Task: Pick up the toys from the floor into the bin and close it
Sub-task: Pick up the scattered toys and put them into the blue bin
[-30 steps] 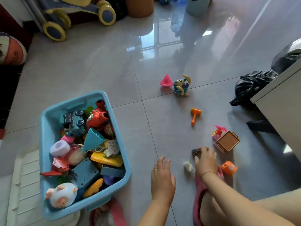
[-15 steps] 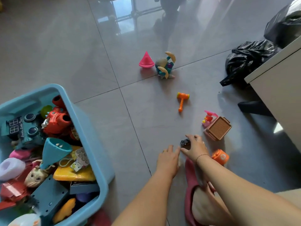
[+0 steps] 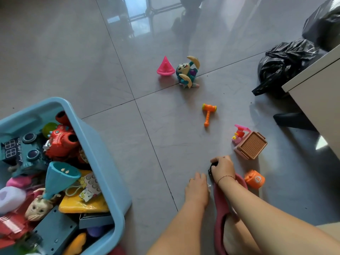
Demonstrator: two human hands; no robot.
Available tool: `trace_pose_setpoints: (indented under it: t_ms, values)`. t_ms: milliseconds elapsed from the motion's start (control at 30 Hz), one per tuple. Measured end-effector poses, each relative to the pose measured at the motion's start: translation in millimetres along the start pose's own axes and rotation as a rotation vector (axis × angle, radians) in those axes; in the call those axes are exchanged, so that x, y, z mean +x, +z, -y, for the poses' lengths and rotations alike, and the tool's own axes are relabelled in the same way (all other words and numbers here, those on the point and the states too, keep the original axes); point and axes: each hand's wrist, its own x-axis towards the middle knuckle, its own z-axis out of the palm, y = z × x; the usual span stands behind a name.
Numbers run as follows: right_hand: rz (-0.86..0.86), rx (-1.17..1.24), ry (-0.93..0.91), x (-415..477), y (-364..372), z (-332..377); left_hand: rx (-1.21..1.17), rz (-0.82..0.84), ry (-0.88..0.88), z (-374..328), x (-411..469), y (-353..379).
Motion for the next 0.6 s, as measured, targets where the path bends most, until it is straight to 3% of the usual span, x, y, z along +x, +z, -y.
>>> trace_pose_setpoints:
  t_ms: [167, 333, 467, 600]
  values:
    - [-0.098, 0.323, 0.103, 0, -19, 24, -0.183, -0.177, -0.014, -3, -17, -37]
    - [-0.173, 0.688, 0.02, -37, -46, 71, -0.331, -0.483, 0.074, 5, -54, -93]
    - [-0.121, 0.807, -0.12, -86, -58, 112, -0.443, -0.783, 0.085, 20, -103, -127]
    - [0.062, 0.818, -0.319, -165, -54, 149, -0.562, -1.067, -0.089, 48, -165, -145]
